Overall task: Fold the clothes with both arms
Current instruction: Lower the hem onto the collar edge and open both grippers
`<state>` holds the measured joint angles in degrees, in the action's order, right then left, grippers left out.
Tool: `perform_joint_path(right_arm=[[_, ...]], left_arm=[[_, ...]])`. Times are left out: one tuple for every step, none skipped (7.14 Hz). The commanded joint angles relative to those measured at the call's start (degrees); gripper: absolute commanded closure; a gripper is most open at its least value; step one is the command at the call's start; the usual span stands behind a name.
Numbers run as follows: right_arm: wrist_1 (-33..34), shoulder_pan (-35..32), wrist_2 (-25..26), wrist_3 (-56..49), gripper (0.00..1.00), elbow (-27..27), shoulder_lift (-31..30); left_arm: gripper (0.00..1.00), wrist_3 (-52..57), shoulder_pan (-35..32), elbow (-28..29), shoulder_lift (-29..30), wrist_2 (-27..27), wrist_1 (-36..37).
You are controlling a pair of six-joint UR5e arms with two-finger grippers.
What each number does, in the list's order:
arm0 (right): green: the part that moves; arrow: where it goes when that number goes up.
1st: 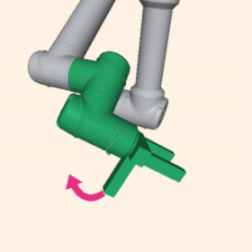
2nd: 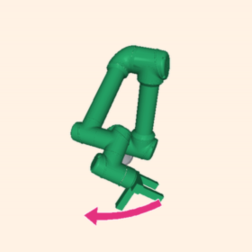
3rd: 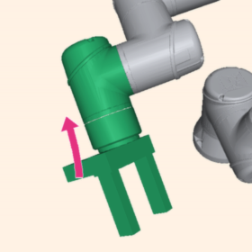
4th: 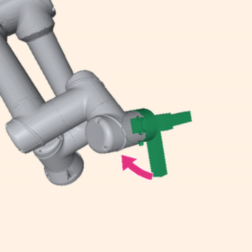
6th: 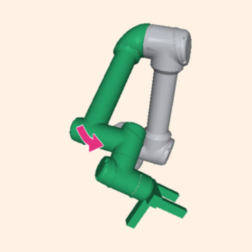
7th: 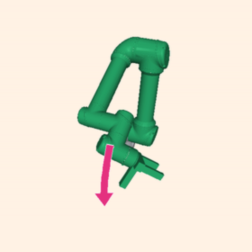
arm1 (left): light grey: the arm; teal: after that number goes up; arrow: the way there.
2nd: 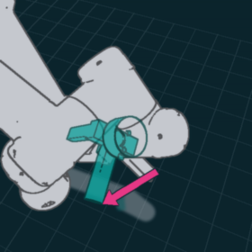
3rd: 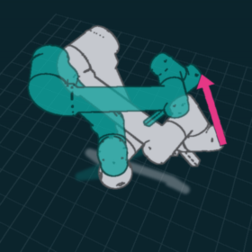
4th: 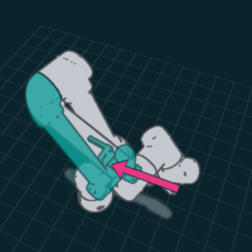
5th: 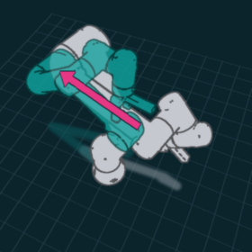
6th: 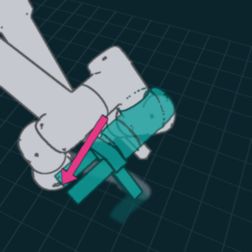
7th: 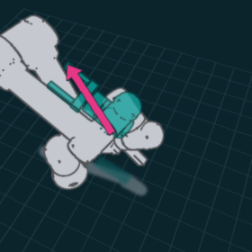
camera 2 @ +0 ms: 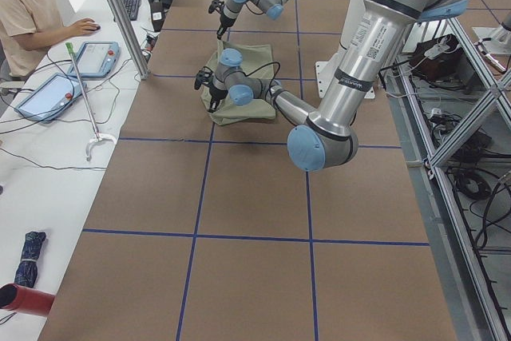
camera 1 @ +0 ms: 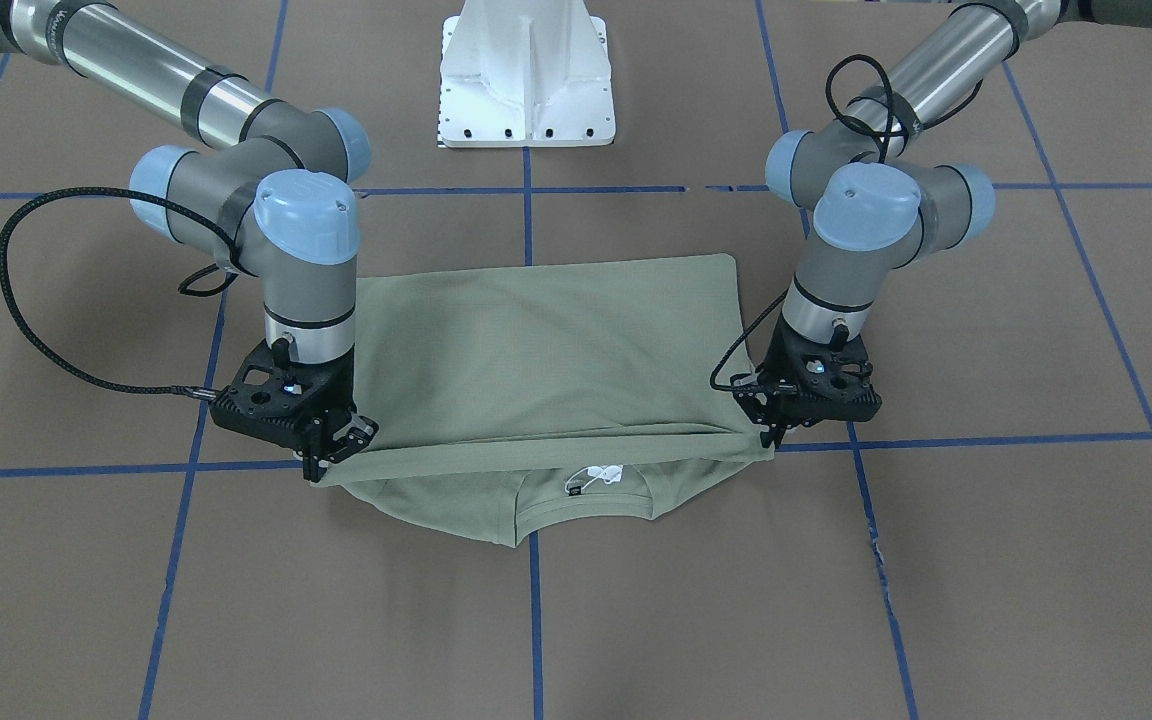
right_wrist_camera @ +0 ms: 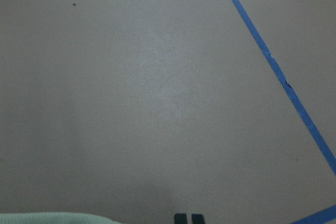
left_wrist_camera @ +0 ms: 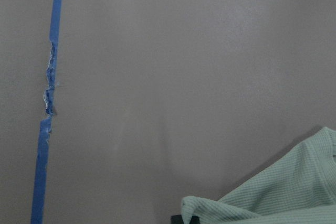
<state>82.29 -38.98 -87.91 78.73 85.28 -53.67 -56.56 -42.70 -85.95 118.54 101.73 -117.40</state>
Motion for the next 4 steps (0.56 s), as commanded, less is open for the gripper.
perform_joint_path(right_arm=[[0.15,0.05,-2.51,-1.02,0.00,1.36,0.14],[0.41,-1.17,-7.75,-5.30,0.00,4.25,-0.64],[0.59,-1.27,-8.24,-6.38,0.00,7.67,-2.82],[0.68,-1.27,-8.33,-6.48,0.00,10.66,-4.50]], left_arm=[[0.00,2.14,0.33,-5.84,-1.19,0.75,0.85],[0.00,2.33,1.38,-11.02,-4.94,2.58,1.21],[0.00,2.33,3.65,-15.78,-8.90,2.60,1.04],[0.00,1.55,6.63,-20.09,-13.11,2.08,0.69]])
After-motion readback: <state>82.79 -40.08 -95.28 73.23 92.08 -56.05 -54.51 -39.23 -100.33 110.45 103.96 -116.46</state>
